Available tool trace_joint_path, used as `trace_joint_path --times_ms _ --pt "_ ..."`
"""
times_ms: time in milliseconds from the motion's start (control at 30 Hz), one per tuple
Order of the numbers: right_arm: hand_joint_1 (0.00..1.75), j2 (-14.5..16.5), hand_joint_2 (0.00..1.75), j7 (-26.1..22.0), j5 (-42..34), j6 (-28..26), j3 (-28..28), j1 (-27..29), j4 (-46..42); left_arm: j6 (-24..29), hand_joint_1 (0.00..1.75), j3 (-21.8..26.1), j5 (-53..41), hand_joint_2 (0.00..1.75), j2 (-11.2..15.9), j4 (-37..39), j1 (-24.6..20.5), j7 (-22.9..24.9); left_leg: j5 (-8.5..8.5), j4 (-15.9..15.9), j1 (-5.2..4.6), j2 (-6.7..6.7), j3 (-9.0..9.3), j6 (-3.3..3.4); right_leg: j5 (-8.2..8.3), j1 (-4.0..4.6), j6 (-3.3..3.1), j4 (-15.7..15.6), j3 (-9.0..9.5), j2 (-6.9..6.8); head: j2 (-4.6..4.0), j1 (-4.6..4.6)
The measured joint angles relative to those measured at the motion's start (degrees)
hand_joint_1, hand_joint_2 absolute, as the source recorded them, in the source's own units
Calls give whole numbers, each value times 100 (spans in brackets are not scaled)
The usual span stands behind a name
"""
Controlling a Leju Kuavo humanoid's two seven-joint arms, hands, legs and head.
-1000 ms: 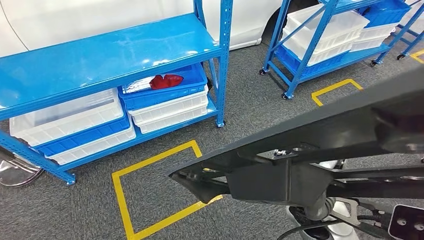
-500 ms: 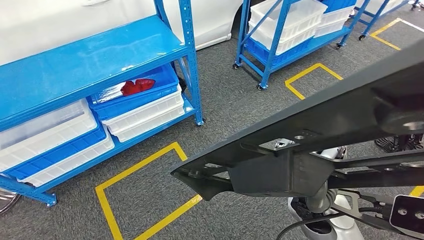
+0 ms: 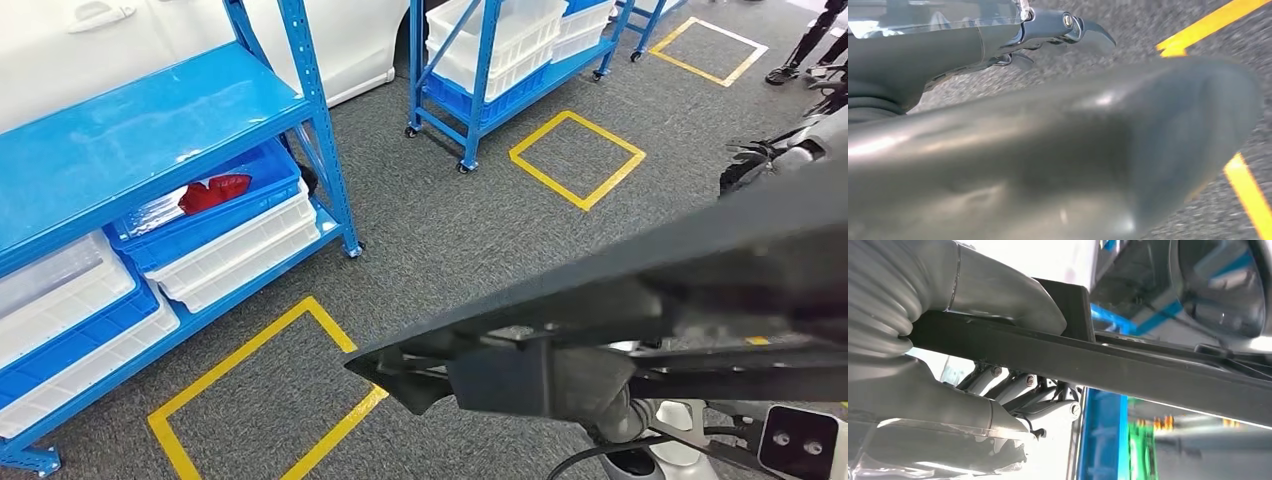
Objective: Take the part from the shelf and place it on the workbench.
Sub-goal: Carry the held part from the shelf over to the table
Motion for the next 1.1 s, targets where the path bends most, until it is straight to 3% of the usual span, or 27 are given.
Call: trace_joint_path --times_ms 67,133,167,200,233,300,367,433,500,567,633,667,700,767,833,900,967,1033,1100 --pt "175 60 175 -1 69 131 -18 25 -4 -10 0 87 0 0 2 0 17 -59 32 -41 1 158 12 49 -336 5 30 576 -269 -330 0 19" --pt "175 124 175 1 86 181 -22 46 2 -6 0 153 0 0 2 0 43 -83 30 -34 -14 314 -3 60 -661 -25 69 1339 -622 -448 0 25" --pt "175 152 175 1 91 178 -23 54 9 4 0 176 0 0 1 0 49 -83 26 -29 -19 390 -9 58 -693 -40 85 1515 -693 -468 0 25" --pt "175 175 175 0 107 150 -23 55 14 15 0 193 0 0 -1 0 47 -77 21 -22 -20 461 -12 52 -621 -49 94 1458 -645 -489 0 26" --pt "175 196 175 0 146 84 -23 51 19 26 0 204 0 0 -3 -1 42 -66 13 -14 -20 524 -10 42 -472 -53 95 1181 -480 -528 0 27" --pt "175 219 175 1 269 -191 -15 37 9 43 0 209 0 0 9 -1 27 -19 -18 12 -34 629 0 -1 -186 -31 61 360 -6 -724 0 26" --pt "175 213 175 0 285 -479 -2 17 -16 56 0 209 0 0 51 0 12 38 -48 36 -57 709 7 -63 -104 10 -5 -78 226 -849 0 17" --pt "175 168 175 -1 136 -549 -9 2 -32 63 0 214 0 0 107 0 -5 65 -59 30 -64 793 23 -125 -106 33 -70 -113 211 -767 0 11" --pt "175 135 175 -2 25 -436 -43 0 -36 68 0 220 0 0 149 -1 -20 66 -145 108 -41 690 10 -189 -74 7 -134 -150 213 -663 0 7" --pt "175 161 175 -2 77 -265 -91 21 -43 90 0 221 0 0 165 -2 -8 75 -473 621 -16 415 -206 -235 -45 -18 -188 -177 215 -560 -1 -3" --pt "175 219 175 -1 215 -194 -131 67 -49 126 0 220 0 0 163 -2 31 120 -851 1445 -11 274 -585 -252 -37 -6 -212 -174 202 -432 -1 -8" --pt "175 244 175 0 279 -230 -143 88 -50 138 0 217 0 0 160 -2 49 151 -917 1717 -11 259 -721 -254 -35 2 -215 -171 199 -360 0 -9" --pt "175 262 175 1 330 -296 -149 102 -50 146 0 213 0 0 154 -2 56 180 -852 1756 -11 253 -754 -249 -33 7 -214 -166 200 -285 0 -8" --pt "175 287 175 1 383 -444 -153 108 -64 146 0 201 0 0 139 -2 50 218 -444 1174 -6 178 -511 -223 -31 9 -204 -149 207 -138 0 -9" --pt "175 300 175 0 399 -571 -154 106 -108 129 0 183 0 0 125 -2 39 241 -123 407 13 -104 -177 -182 -25 13 -166 -121 189 -3 0 -8" --pt "175 302 175 0 401 -689 -150 114 -182 93 0 157 0 0 103 -2 33 253 -71 126 12 -263 -71 -140 3 5 -95 -108 138 123 0 -9" --pt "175 288 175 0 366 -749 -146 139 -272 39 0 125 0 0 62 -3 14 234 -44 91 6 -144 -63 -80 34 -15 -14 -116 101 234 0 -9" --pt "175 245 175 -2 303 -747 -142 150 -345 -17 0 90 0 0 10 -5 -12 193 1 32 17 1 -39 3 -93 -3 36 65 3 67 0 6" --pt "175 183 175 -1 242 -739 -131 144 -370 -64 0 59 0 0 -45 -7 -11 163 20 3 -1 161 -39 53 -461 6 66 719 -305 -284 0 28"
